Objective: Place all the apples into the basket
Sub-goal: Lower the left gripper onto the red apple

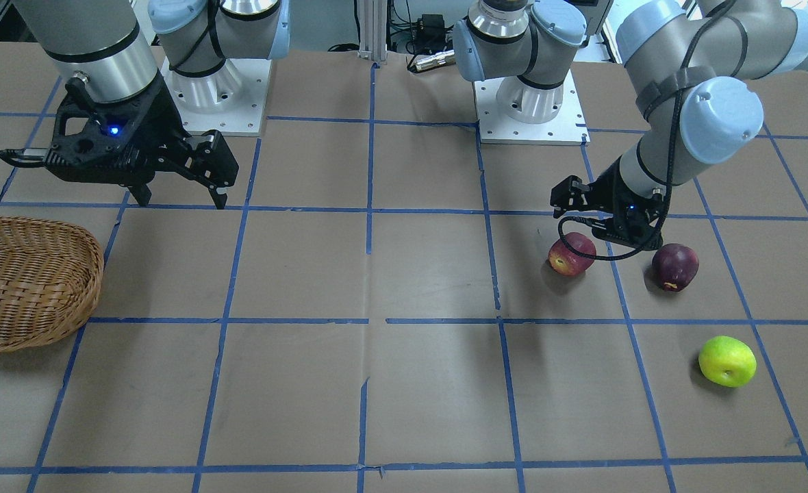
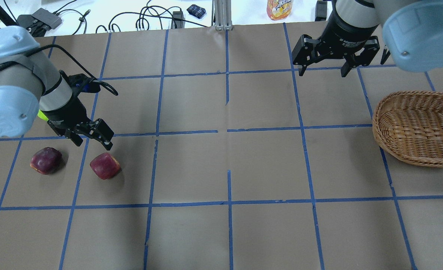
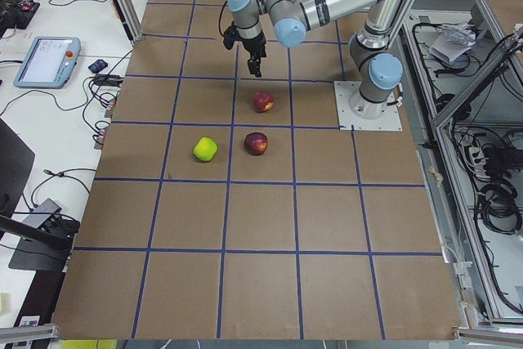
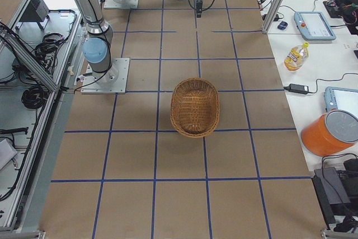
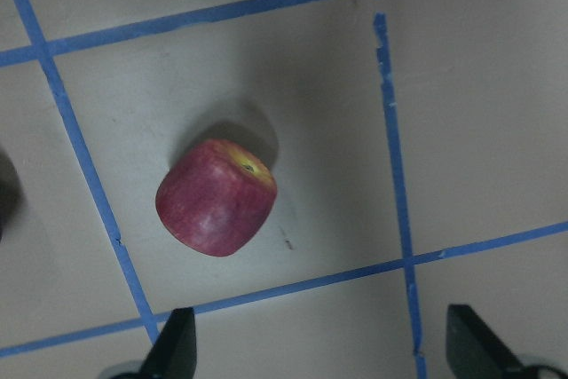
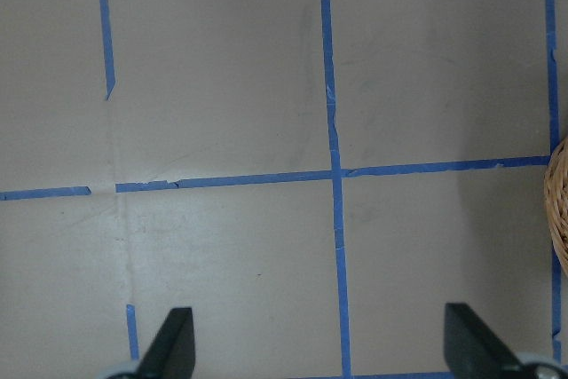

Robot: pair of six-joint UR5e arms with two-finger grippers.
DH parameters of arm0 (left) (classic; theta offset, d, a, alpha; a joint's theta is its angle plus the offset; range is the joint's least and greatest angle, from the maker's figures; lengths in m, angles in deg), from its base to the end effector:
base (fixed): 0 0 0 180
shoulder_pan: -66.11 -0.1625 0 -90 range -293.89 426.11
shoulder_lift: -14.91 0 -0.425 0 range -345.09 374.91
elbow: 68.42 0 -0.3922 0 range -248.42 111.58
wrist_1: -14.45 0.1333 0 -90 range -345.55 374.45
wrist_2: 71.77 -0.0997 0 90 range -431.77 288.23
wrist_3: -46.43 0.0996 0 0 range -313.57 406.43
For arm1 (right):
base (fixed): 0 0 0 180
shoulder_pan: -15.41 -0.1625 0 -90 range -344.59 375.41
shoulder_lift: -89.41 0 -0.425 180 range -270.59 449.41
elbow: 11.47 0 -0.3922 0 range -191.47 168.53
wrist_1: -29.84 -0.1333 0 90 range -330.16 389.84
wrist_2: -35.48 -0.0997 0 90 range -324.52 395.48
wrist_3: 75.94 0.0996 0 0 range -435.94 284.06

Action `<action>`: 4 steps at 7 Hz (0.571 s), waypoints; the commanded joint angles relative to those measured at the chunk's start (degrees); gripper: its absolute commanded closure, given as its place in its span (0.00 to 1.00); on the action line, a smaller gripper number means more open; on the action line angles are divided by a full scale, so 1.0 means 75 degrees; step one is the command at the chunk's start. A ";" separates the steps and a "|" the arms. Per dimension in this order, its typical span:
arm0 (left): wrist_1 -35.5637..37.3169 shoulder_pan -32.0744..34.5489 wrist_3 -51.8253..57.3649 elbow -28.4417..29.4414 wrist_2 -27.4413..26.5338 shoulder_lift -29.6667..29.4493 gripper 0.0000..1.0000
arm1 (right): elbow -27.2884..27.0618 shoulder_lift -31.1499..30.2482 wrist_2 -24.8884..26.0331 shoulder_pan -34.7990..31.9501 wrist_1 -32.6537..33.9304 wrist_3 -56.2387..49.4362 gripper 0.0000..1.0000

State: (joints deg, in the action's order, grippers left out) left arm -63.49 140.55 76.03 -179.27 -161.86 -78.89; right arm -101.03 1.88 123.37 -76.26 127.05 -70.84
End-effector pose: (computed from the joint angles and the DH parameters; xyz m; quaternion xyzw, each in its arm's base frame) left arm -0.0048 -0.4791 0.3041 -0.1216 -0.9865 -0.1015 0.0414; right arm 0.1520 -0.5143 0.4831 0.0291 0.9984 -0.0440 0.0210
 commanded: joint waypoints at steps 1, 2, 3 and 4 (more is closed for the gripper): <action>0.1318 -0.0550 0.1821 -0.0781 0.0000 -0.0439 0.00 | 0.0001 -0.0001 0.0000 0.0000 0.0000 -0.0011 0.00; 0.1948 -0.0609 0.2724 -0.0957 0.0023 -0.0673 0.00 | 0.0001 -0.0001 0.0000 0.0000 0.0000 0.0000 0.00; 0.2152 -0.0621 0.2803 -0.1109 0.0255 -0.0885 0.00 | 0.0001 -0.0001 0.0000 0.0000 0.0000 -0.0011 0.00; 0.2281 -0.0633 0.3186 -0.1111 0.0686 -0.1119 0.00 | 0.0001 -0.0001 0.0000 0.0000 0.0000 0.0000 0.00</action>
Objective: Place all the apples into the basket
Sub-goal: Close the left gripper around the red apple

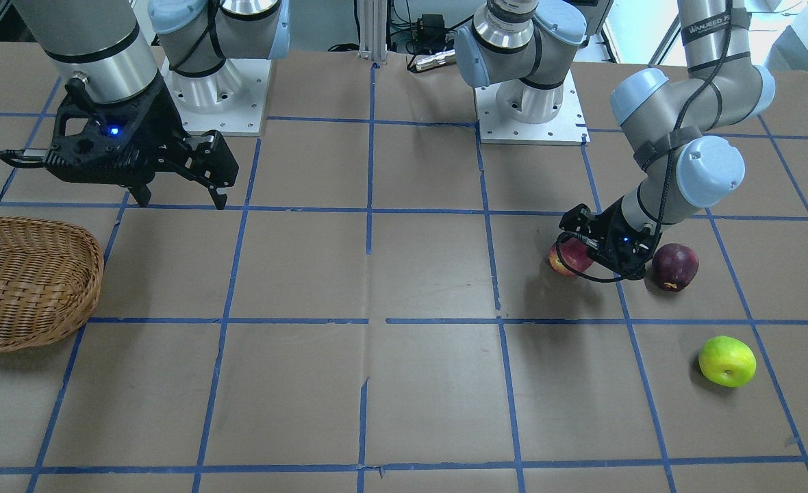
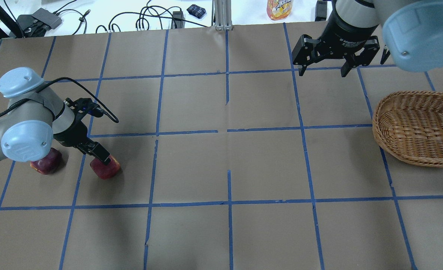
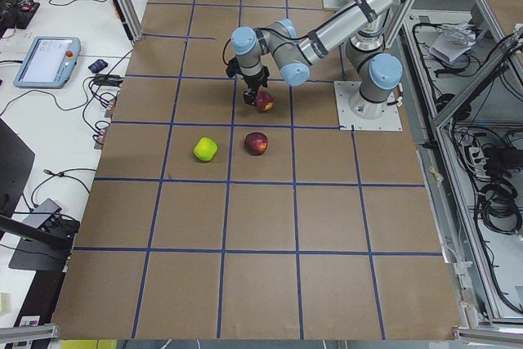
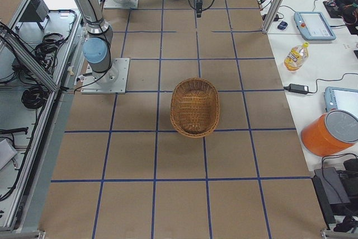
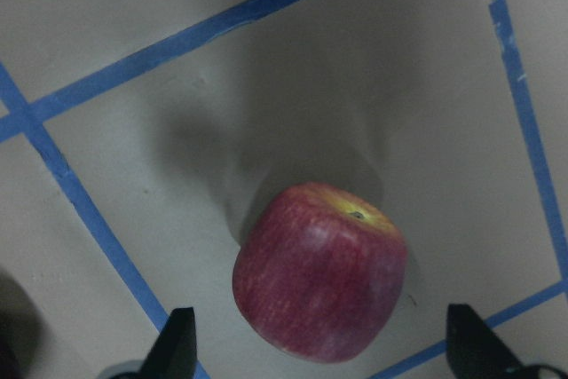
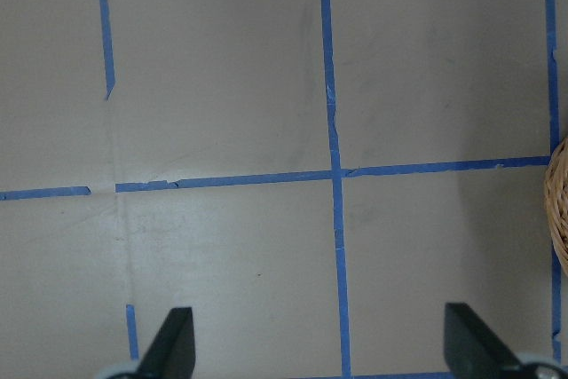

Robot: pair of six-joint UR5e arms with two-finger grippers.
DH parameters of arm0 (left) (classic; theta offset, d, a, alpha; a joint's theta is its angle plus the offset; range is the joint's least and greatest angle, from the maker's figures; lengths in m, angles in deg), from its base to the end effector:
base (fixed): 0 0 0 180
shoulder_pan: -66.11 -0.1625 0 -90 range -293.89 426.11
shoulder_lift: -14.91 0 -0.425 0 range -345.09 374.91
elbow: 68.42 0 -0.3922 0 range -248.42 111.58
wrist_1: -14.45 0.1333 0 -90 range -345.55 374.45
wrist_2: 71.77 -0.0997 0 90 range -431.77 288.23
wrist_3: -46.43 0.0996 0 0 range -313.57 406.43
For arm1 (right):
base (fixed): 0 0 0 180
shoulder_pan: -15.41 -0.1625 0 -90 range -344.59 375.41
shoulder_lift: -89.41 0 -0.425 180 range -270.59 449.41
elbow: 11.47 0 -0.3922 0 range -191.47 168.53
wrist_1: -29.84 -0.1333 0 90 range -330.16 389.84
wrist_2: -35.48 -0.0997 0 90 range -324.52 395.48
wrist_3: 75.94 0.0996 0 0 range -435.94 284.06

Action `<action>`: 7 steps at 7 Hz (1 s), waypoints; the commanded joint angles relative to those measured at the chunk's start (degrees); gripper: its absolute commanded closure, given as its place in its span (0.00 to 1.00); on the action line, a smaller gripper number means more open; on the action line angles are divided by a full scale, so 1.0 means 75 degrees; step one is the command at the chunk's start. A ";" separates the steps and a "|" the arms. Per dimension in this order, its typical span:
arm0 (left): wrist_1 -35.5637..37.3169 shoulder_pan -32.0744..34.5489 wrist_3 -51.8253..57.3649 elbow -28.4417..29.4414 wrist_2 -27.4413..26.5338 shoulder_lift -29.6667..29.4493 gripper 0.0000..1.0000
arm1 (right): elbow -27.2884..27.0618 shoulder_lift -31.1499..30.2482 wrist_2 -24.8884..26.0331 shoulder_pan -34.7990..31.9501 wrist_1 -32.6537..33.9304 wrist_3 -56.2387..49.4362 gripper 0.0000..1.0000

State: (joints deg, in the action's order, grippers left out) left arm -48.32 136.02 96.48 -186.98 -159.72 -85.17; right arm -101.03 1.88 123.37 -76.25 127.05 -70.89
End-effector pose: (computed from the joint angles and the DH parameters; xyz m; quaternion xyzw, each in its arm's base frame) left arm 0.0290 -0.4779 0.2187 -0.2554 -0.9615 -0.0711 0.0717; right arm 0.1519 -0.5144 0.4831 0.0287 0.9984 -0.0440 0.0210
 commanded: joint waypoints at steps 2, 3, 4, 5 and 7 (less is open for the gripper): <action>0.0261 -0.0029 0.0733 -0.0107 0.0394 -0.0494 0.00 | -0.0011 0.0000 0.0000 0.0000 -0.0012 0.0006 0.00; 0.0260 -0.0029 0.0709 -0.0119 0.0371 -0.0507 0.00 | -0.0012 0.0000 0.0012 0.0000 -0.0012 -0.0005 0.00; 0.0260 -0.0041 0.0698 -0.0154 0.0359 -0.0495 0.00 | -0.0012 0.0000 0.0000 0.0000 0.0000 0.0006 0.00; 0.0260 -0.0041 0.0686 -0.0223 0.0347 -0.0495 0.08 | -0.0012 0.0000 0.0000 0.0000 -0.0012 0.0006 0.00; 0.0307 -0.0029 0.0733 -0.0154 -0.0129 -0.0414 0.83 | -0.0012 0.0000 0.0000 0.0000 0.0000 0.0006 0.00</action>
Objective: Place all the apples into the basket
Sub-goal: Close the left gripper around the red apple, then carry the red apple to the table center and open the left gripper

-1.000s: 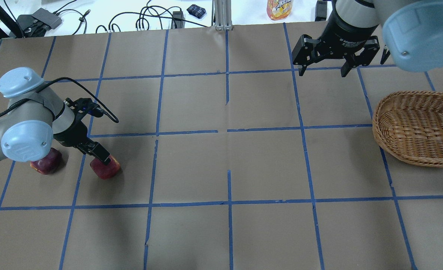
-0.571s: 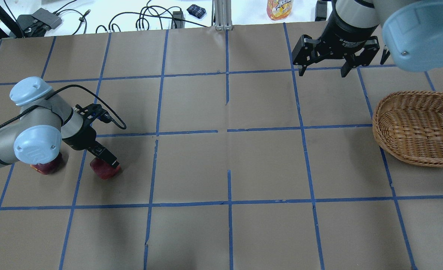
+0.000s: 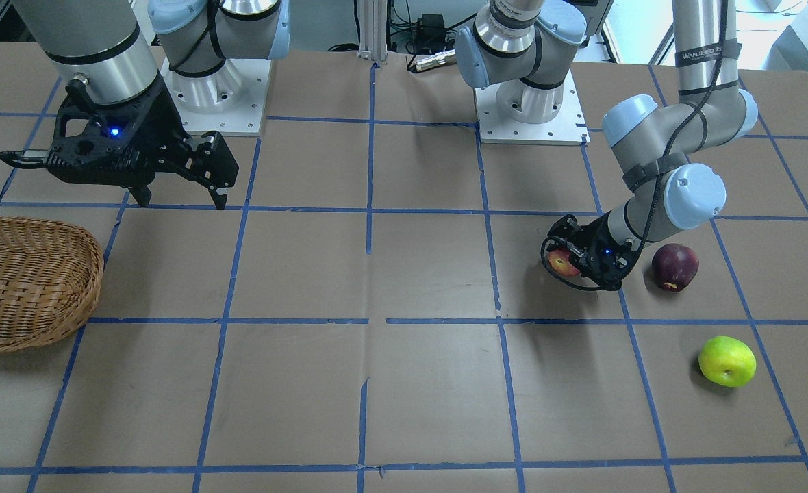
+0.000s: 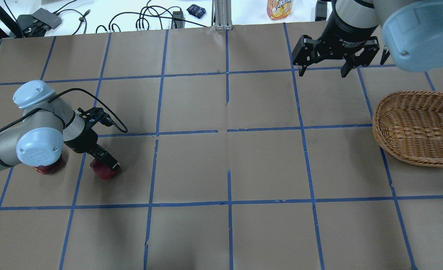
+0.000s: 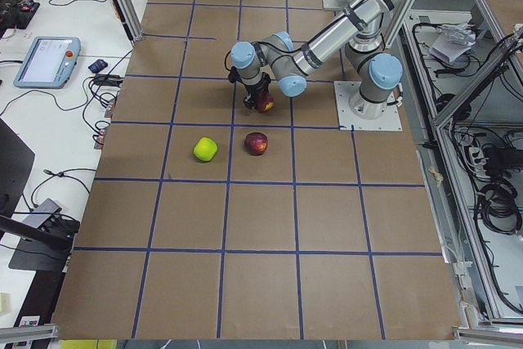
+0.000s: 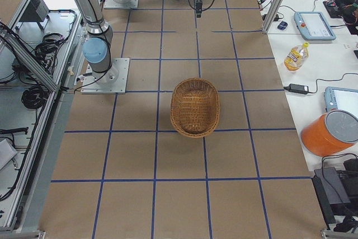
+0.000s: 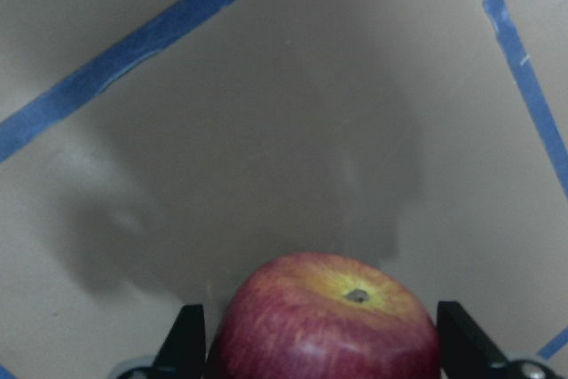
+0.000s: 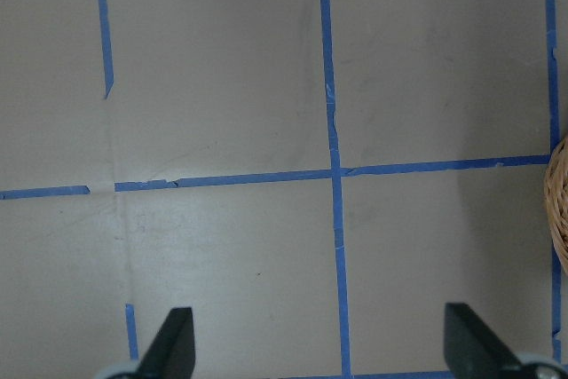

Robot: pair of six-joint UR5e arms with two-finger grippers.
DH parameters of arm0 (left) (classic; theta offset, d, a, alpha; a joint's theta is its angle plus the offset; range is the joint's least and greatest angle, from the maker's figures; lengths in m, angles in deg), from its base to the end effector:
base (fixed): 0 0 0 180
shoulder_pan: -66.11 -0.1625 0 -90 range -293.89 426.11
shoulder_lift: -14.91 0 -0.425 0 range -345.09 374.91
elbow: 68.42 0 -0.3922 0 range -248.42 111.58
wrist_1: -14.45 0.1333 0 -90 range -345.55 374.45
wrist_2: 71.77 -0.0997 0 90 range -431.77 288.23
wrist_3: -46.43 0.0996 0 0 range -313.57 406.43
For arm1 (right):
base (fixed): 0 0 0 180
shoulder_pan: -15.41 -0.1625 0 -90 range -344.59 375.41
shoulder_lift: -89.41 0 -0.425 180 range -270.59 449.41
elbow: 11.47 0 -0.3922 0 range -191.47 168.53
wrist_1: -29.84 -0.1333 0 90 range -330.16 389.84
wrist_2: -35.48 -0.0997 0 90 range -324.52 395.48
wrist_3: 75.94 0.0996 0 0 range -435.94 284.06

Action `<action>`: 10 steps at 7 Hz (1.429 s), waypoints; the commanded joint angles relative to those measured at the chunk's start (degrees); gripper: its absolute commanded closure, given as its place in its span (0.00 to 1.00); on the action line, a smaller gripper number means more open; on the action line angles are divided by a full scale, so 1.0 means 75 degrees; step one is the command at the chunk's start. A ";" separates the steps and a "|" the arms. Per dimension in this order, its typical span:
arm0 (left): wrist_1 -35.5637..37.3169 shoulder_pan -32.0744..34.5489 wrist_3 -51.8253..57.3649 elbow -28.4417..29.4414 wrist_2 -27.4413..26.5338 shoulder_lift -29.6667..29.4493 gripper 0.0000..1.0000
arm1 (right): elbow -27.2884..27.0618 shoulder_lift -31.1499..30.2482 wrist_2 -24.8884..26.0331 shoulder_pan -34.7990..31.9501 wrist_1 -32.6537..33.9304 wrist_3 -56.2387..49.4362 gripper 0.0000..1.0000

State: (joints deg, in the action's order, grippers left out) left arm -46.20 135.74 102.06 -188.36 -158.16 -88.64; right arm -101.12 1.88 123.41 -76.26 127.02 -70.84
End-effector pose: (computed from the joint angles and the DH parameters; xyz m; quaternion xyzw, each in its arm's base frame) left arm 0.0281 -0.4765 0.1850 -0.2967 -0.9465 -0.0777 0.1004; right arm 0.1519 -0.5141 0.4822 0.0291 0.9984 -0.0430 0.0206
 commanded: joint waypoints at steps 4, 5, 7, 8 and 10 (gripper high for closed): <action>0.0022 0.2074 -0.5219 0.0718 0.1183 0.0286 0.83 | 0.0000 0.0000 -0.0005 0.0000 0.0003 0.0000 0.00; 0.0384 0.3116 -0.6990 0.1291 0.1183 0.0006 0.83 | -0.0012 0.0000 -0.0005 -0.0012 0.0003 -0.0011 0.00; 0.0622 0.4458 -0.9342 0.2404 0.1171 -0.0917 0.83 | -0.0012 0.0000 -0.0005 0.0000 0.0003 -0.0011 0.00; 0.0982 0.4752 -0.9838 0.2688 0.1183 -0.1352 0.83 | 0.0000 0.0000 -0.0005 -0.0012 0.0003 0.0000 0.00; 0.2185 0.5129 -1.0486 0.2761 0.1160 -0.2033 0.81 | 0.0000 0.0000 -0.0005 -0.0012 0.0003 0.0000 0.00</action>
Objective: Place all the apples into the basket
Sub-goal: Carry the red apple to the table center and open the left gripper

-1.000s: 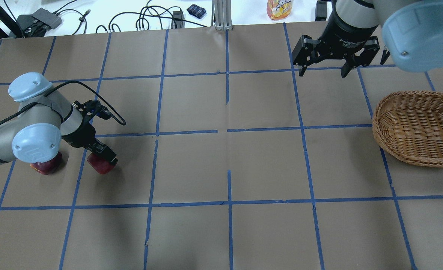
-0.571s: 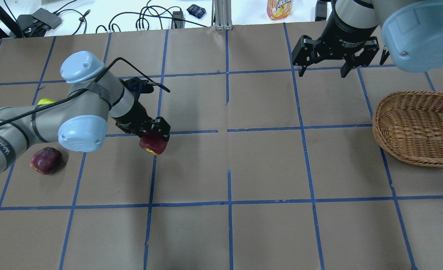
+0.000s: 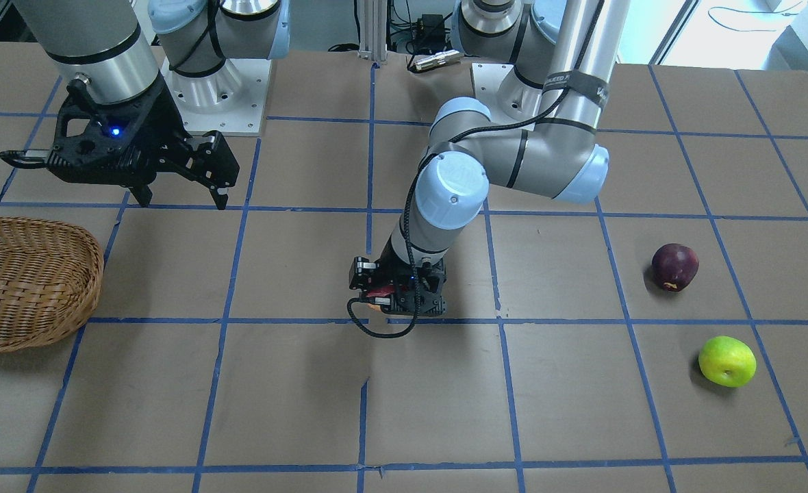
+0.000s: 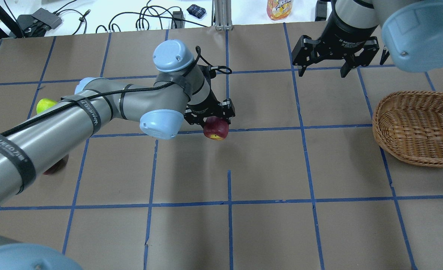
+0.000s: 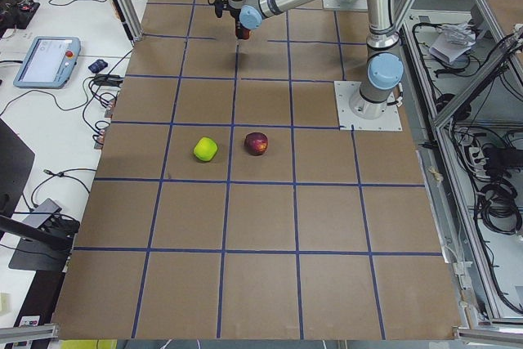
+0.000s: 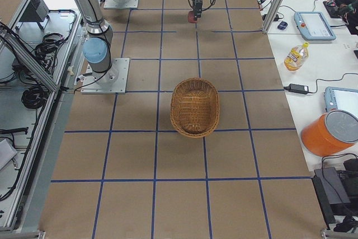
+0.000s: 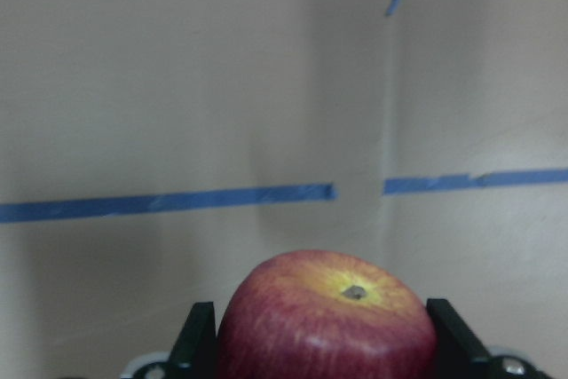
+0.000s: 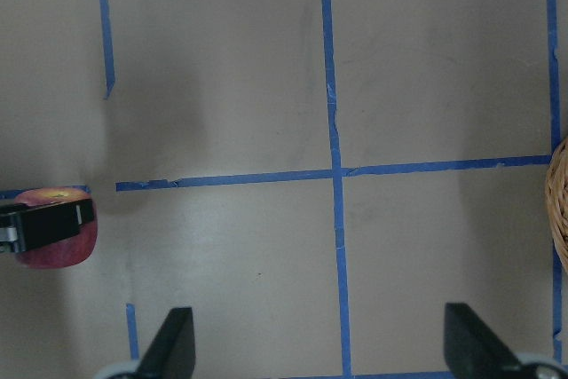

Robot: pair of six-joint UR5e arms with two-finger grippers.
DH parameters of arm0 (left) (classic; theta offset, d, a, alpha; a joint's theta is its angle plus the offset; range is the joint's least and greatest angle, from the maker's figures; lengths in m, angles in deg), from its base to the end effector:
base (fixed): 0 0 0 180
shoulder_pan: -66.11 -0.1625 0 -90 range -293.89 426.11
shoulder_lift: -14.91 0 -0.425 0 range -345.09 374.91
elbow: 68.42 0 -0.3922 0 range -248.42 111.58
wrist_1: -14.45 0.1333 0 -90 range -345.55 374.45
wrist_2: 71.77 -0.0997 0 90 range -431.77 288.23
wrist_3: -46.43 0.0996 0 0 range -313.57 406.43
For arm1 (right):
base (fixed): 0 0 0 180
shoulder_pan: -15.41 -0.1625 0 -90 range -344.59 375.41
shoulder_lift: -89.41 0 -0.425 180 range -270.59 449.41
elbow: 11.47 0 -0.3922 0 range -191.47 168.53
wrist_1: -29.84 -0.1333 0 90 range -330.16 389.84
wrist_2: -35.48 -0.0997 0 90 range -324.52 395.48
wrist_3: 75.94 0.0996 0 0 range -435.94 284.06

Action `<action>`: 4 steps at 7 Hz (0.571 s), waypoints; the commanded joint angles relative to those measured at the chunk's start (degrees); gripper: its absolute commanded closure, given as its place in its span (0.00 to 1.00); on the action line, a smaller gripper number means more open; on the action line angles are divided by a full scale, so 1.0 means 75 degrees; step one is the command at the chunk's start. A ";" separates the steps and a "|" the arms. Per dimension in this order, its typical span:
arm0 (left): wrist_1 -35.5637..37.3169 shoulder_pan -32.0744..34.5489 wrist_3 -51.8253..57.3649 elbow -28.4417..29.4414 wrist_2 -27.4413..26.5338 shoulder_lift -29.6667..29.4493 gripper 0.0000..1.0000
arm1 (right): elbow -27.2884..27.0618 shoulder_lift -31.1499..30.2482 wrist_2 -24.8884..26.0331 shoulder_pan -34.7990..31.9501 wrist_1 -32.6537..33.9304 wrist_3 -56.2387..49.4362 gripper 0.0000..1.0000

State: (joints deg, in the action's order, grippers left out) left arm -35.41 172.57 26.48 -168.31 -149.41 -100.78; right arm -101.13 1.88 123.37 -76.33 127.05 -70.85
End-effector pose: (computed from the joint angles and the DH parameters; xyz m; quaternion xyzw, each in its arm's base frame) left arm -0.3212 -0.5415 0.2282 0.0260 -0.9931 0.0040 0.1145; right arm 0.1526 -0.5140 0.4822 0.0284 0.9984 -0.0431 0.0210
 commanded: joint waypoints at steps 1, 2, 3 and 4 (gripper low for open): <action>0.0881 0.0220 -0.0364 0.0099 -0.0042 -0.0557 0.57 | -0.0010 0.0000 0.0000 -0.0002 0.0000 -0.0010 0.00; 0.0941 0.0150 -0.0305 0.0180 -0.0066 -0.0466 0.01 | 0.0001 0.0000 0.0000 -0.0002 0.0000 0.0002 0.00; 0.0512 -0.0349 0.0380 0.0030 -0.0043 -0.0326 0.00 | 0.0002 0.0000 0.0000 -0.0002 0.0000 -0.0010 0.00; -0.0072 -0.0598 0.0619 0.0202 0.0016 -0.0116 0.00 | 0.0002 0.0000 0.0000 -0.0002 0.0000 0.0002 0.00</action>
State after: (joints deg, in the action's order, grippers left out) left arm -31.83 170.70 28.13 -167.46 -149.66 -103.15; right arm -101.13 1.88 123.37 -76.35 127.04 -70.88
